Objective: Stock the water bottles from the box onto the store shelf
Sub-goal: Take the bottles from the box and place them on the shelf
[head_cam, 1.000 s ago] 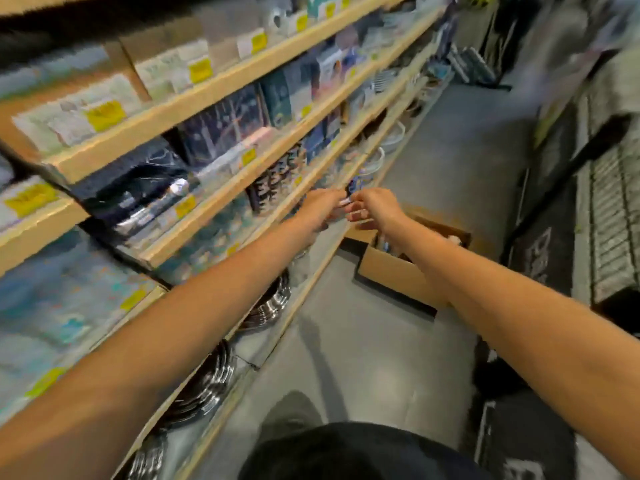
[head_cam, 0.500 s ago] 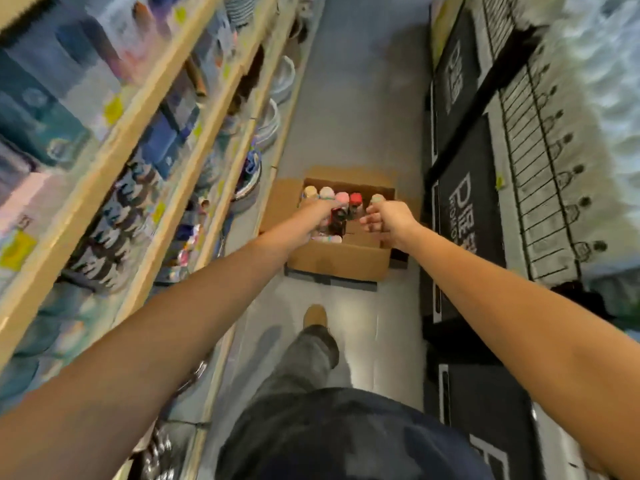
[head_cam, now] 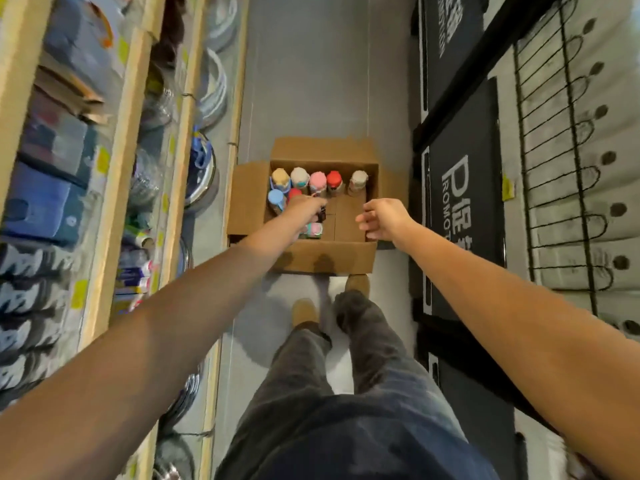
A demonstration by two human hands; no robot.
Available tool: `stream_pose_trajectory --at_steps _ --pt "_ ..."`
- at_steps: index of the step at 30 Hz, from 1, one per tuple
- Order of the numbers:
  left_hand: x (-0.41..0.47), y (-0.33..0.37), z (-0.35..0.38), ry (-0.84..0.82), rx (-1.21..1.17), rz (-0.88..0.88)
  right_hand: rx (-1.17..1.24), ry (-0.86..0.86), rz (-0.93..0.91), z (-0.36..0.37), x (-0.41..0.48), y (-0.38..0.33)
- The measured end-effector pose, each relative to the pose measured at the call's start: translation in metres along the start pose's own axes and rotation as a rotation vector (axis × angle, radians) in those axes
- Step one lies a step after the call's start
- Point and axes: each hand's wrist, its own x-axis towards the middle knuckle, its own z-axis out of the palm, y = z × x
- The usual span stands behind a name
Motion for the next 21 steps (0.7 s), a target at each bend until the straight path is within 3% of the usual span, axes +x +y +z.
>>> stream_pose_trajectory --at_steps 11,21 --pt "0.115 -0.010 -0.002 0.151 0.118 -0.076 -0.105 -0.071 0.195 0.011 0.130 -0.016" --pt "0.291 -0.089 -0.005 0.111 0.304 -0.107 -0.038 -0.027 0.285 0.084 0.316 0.057"
